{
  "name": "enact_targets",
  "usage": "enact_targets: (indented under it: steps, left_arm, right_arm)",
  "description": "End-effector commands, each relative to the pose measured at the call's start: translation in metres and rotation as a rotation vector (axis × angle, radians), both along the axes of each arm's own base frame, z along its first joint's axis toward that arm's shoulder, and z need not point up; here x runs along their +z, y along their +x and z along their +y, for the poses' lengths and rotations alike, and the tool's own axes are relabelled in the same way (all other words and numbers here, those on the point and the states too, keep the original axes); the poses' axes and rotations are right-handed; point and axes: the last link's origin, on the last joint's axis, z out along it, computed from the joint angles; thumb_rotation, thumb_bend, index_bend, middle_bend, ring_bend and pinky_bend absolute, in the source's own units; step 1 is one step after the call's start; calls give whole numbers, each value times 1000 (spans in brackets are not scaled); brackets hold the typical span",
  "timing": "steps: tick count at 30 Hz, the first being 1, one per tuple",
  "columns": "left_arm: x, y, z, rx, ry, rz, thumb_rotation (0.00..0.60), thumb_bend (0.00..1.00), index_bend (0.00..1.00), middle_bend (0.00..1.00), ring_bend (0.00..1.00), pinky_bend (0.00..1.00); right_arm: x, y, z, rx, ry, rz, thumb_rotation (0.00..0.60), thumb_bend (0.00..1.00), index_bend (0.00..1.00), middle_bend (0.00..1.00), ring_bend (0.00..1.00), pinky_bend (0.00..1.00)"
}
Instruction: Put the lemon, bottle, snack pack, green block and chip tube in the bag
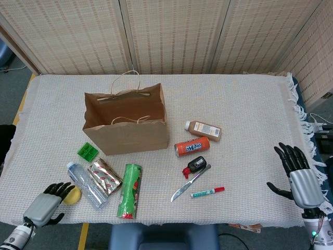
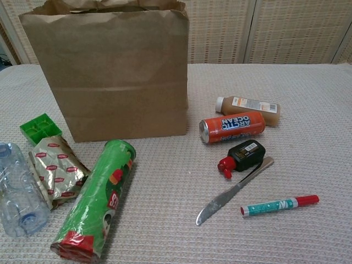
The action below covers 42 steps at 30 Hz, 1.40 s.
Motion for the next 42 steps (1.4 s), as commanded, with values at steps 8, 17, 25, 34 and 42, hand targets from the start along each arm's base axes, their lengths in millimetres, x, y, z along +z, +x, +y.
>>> enact_targets:
  steps: [8, 17, 25, 34, 42]
  left_arm:
    - [-13, -7, 23, -19, -19, 50, 600, 353, 72, 0, 1, 155]
    - [-15, -14, 22, 8, -49, 96, 600, 371, 246, 54, 122, 290]
    - [-17, -12, 24, -23, 12, 86, 600, 582, 648, 560, 565, 694]
    - [16, 4, 55, -25, 313, -56, 600, 629, 711, 655, 643, 741]
    - [56, 50, 99, 197, 641, -770, 600, 627, 713, 654, 643, 732]
  right_arm:
    - [-2, 3, -2, -11, 9, -4, 600, 33, 0, 0, 0, 0]
    - [-2, 3, -2, -13, 17, -12, 600, 33, 0, 0, 0, 0]
    - [-1, 3, -2, -15, 22, -23, 600, 33, 0, 0, 0, 0]
    - [0, 3, -2, -14, 25, -31, 600, 33, 0, 0, 0, 0]
    - [-1, 3, -2, -8, 31, -36, 600, 33, 0, 0, 0, 0]
